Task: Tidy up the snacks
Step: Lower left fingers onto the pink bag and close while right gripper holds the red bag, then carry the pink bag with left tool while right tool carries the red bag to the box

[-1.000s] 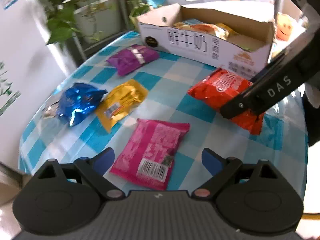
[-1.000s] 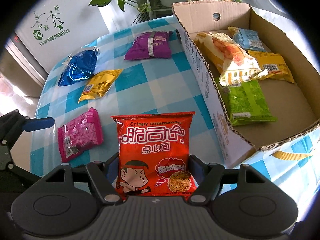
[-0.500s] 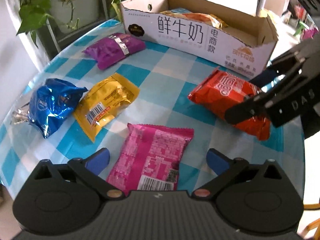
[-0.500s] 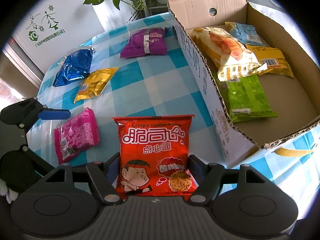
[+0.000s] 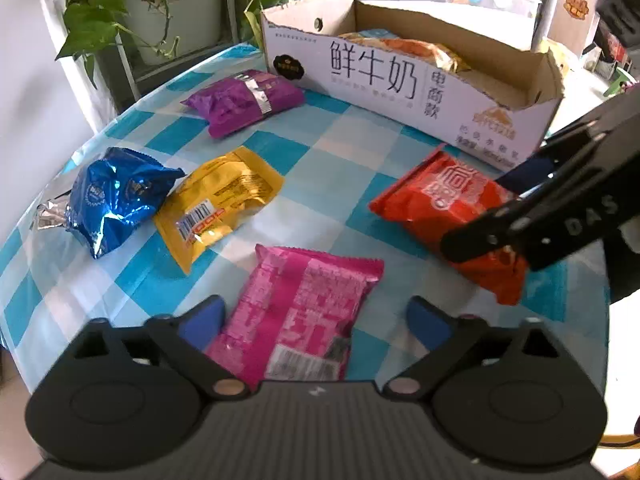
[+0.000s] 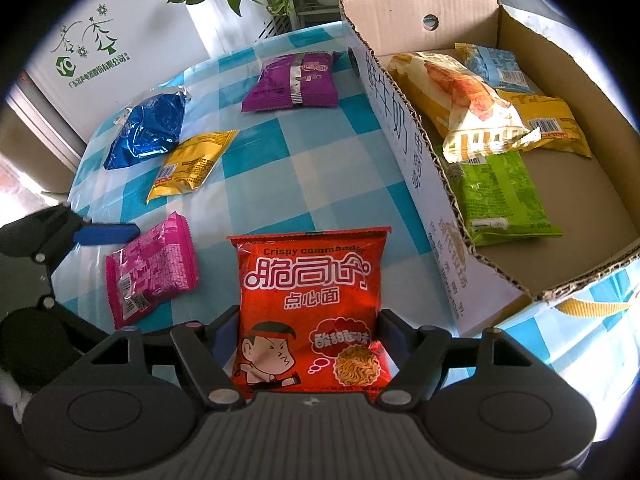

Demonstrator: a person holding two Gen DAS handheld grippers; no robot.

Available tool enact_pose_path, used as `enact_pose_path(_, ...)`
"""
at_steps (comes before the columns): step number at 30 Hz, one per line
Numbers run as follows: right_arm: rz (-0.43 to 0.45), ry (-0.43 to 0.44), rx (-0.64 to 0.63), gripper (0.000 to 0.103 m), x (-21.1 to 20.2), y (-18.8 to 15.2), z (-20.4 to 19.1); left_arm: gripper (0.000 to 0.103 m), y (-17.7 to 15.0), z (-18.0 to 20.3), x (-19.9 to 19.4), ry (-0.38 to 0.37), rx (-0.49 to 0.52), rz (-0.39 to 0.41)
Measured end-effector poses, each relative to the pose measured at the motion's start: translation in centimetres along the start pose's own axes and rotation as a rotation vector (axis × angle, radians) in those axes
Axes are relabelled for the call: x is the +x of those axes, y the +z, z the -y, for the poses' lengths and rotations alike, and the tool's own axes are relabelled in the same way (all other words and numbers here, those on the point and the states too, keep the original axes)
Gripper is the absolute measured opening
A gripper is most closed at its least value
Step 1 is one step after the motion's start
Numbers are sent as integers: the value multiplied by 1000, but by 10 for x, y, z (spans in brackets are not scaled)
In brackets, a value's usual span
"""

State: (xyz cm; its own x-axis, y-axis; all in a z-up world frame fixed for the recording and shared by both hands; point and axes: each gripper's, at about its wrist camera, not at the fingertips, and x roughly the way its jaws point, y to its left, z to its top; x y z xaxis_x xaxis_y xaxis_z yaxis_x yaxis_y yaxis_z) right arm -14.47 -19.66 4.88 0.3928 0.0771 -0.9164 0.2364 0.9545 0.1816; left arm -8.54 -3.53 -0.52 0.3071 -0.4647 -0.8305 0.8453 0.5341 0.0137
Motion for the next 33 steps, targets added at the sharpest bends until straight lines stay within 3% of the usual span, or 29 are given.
enact_pose_path(4,0,1,2,79,0,0,0,64,-3,13,-9,4,-2,18)
enact_pose_path(9,6,0,-6,78,-1,0,1,52,-8,24,-15,46,-63,39)
enact_pose_path(18,17,2,-23,77,-3,-3,1,50,-25,28,-28,120,-276,84)
enact_pose_path(33,64,13,-101,77,-14,-7,-9,50,-37,31,-48,192,-425,135)
